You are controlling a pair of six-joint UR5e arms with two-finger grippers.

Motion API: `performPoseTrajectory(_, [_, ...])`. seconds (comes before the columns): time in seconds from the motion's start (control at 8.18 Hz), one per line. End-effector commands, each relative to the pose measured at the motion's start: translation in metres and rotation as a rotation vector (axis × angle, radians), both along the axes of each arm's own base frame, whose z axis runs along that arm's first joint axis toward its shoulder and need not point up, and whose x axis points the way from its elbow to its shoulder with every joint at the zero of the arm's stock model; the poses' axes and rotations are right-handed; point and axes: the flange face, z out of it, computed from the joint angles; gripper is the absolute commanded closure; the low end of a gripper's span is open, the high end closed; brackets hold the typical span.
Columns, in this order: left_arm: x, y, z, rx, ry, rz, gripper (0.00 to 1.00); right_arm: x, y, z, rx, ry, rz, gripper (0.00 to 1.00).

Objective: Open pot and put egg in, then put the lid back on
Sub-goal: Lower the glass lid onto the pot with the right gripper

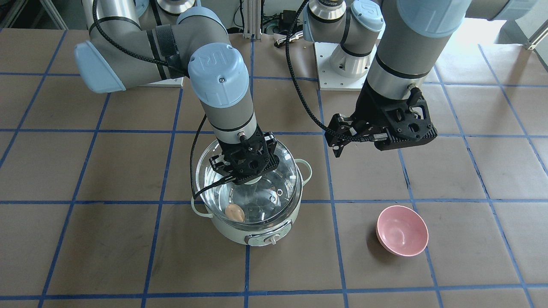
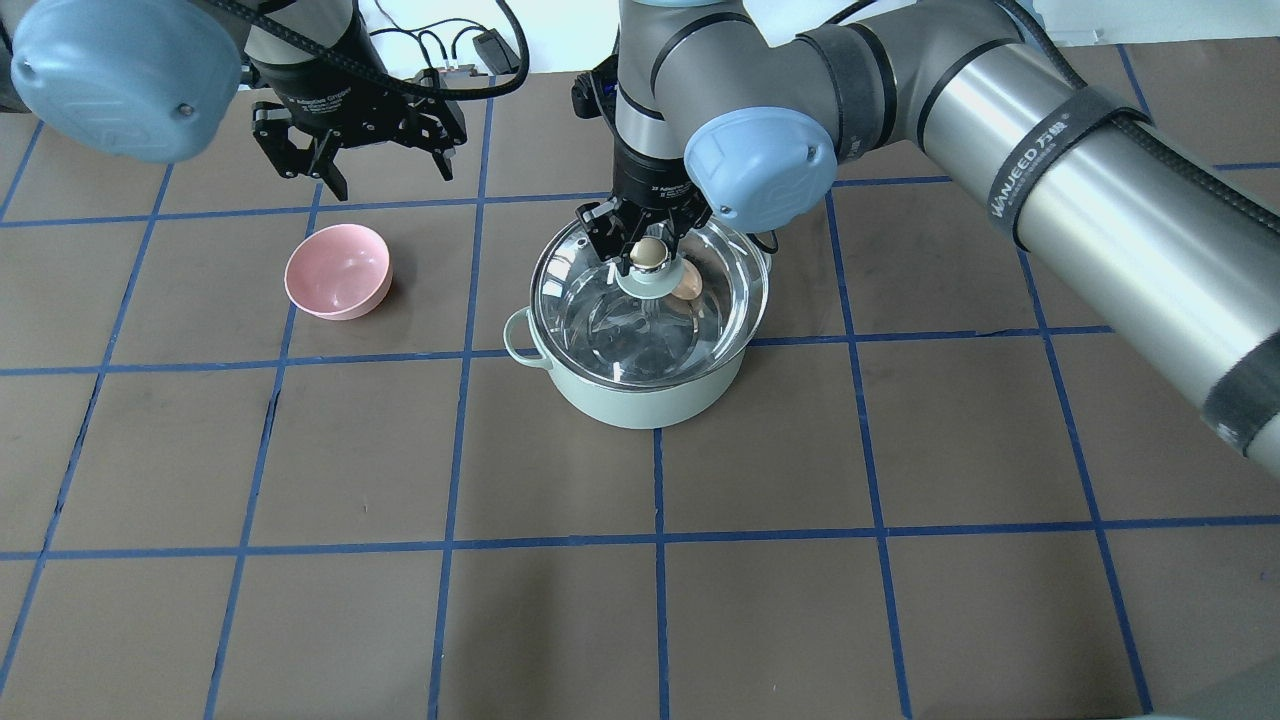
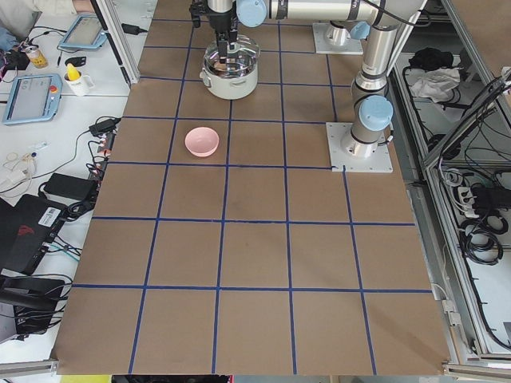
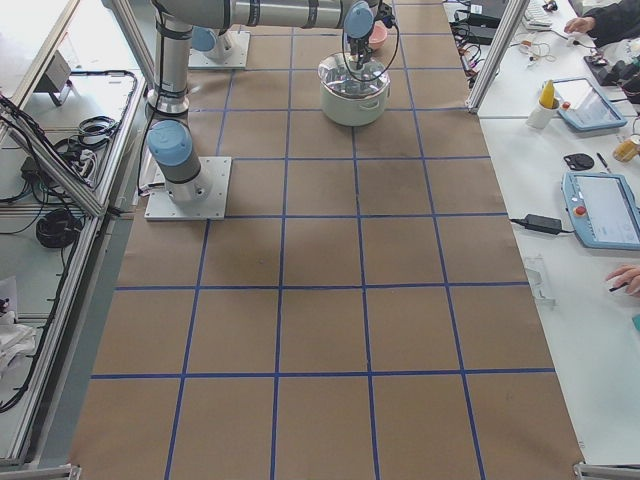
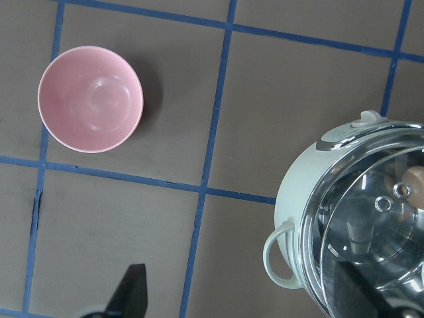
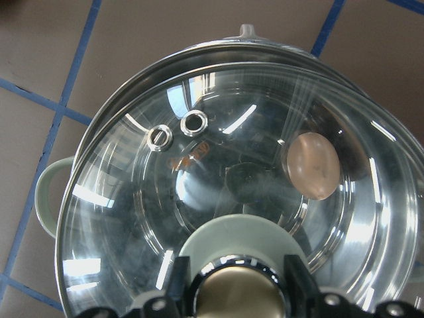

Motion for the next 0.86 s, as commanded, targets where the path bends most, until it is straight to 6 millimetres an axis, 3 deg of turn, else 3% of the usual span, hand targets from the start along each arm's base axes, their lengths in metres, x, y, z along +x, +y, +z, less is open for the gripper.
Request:
performPoseTrajectory(0.0, [0.0008,-0.0002,-0.0003,0.001,0.0,0.001,0.0,0.0012,0.0005,-0.003,0.005,-0.001,0.002,1.0])
performPoseTrajectory(0.73, [0.0025,-0.0007,-0.0003,0.001,0.0,0.003,0.0,0.0065,-0.0064,-0.009,-0.013,-0.037,-0.002,1.0])
